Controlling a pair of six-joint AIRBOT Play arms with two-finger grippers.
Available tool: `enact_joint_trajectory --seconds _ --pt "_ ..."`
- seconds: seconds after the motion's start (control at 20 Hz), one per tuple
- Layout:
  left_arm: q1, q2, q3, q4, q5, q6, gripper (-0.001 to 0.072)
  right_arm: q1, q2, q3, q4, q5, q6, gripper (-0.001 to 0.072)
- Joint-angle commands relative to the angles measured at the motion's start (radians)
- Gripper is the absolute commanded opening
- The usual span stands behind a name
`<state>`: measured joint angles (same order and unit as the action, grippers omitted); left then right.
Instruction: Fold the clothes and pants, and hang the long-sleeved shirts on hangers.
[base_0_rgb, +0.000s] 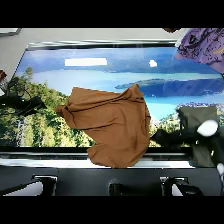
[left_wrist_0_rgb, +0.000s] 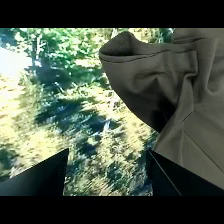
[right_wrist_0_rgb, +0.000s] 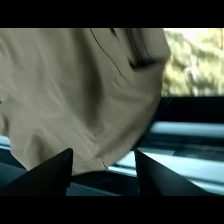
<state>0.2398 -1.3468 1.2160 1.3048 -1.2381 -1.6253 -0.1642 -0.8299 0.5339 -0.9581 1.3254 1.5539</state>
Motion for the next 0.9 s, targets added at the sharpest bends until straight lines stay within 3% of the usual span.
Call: enact_joint_trajectory --seconds 0.0,0.2,0.45,0.7,0.75,0.85 --pt "0.002 0.008 -0.018 -0.008 0.008 0.002 0.0561 -0.003 0.132 -0.237 0.061 -0.064 0.022 0.0454" --pt "0.002 0.008 -0.018 -0.008 0.008 0.002 0.0560 0.006 0.095 -0.303 0.127 -0.176 -0.013 0.0453" --pt "0.002 0.008 -0.018 -0.008 0.006 0.002 0.0561 0.168 -0.049 -0.305 0.219 -0.386 -0.033 0.0445" --pt "0.010 0.005 -0.019 -0.007 0.001 0.004 0.0561 0.202 -0.121 -0.304 0.237 -0.447 -0.042 0.0136" --pt "0.020 0.003 -0.022 -0.007 0.002 0.008 0.0561 0.202 -0.121 -0.299 0.237 -0.460 -0.049 0.0026" --pt "0.061 0.002 -0.054 -0.008 0.029 0.041 0.0561 0.199 -0.121 -0.270 0.235 -0.480 -0.051 0.0024"
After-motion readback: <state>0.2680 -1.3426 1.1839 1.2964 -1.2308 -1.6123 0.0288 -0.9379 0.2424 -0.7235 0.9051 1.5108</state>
